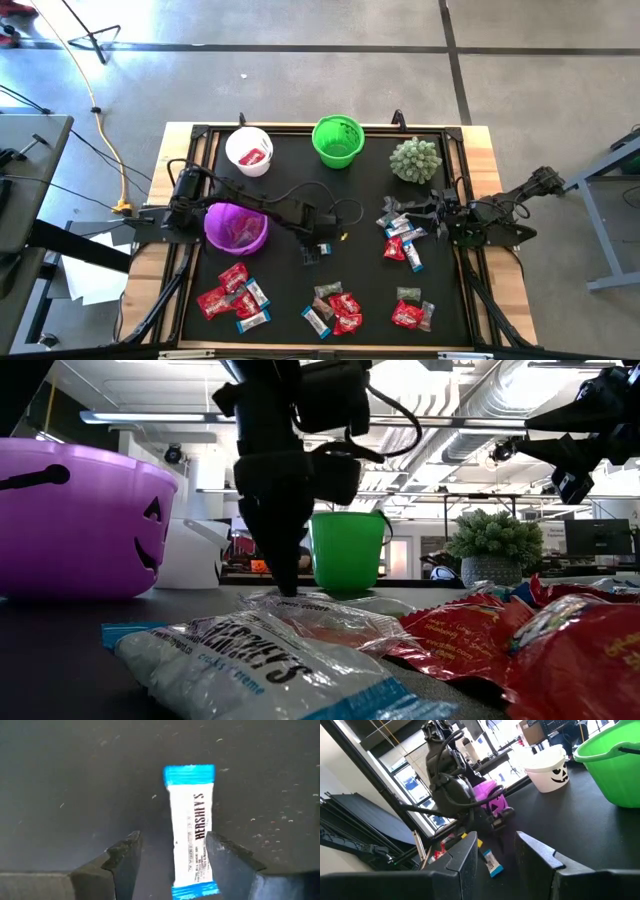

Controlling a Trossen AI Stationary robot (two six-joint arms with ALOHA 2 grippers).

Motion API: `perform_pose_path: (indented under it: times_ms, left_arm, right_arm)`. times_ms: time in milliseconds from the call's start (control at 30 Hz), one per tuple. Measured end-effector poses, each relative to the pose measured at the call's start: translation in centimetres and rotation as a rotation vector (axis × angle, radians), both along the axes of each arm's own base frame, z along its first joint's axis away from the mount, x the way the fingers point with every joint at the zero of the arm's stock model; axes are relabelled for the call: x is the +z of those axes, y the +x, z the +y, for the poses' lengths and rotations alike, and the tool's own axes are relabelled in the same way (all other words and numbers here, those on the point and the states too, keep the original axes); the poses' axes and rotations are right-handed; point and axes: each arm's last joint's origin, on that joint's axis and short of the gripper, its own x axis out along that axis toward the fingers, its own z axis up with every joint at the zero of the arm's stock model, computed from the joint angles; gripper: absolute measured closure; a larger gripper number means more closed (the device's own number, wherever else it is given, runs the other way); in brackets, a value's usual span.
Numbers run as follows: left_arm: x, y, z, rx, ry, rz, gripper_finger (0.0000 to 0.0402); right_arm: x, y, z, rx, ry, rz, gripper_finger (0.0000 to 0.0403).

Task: Sort candy
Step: Put the white chocolate into the green bucket

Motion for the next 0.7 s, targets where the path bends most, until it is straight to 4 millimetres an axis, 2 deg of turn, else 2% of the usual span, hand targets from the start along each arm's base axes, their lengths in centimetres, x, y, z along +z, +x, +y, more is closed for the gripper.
perform_pose_path:
  times_ms: [167, 433, 567, 700]
  left_arm:
    - [-0.78, 0.37, -0.09, -0.039, -0.003, -0.005, 0.0193]
    - [-1.01, 0.47, -0.08, 0.001, -0.001, -0.004, 0.0197]
    - [-0.98, 0.48, -0.06, 0.051, -0.013, -0.001, 0.0229]
    - [-1.00, 0.44, -0.02, 0.086, -0.019, 0.004, 0.0284]
  right_arm:
    - [-0.01, 0.00, 0.00, 0.000, 0.000, 0.000, 0.0276]
    - [-0.05, 0.04, 0.02, 0.000, -0.003, 0.006, 0.0276]
    - [-0.05, 0.04, 0.02, 0.000, -0.003, 0.006, 0.0276]
    - [-0.06, 0.04, 0.02, 0.000, -0.003, 0.006, 0.0276]
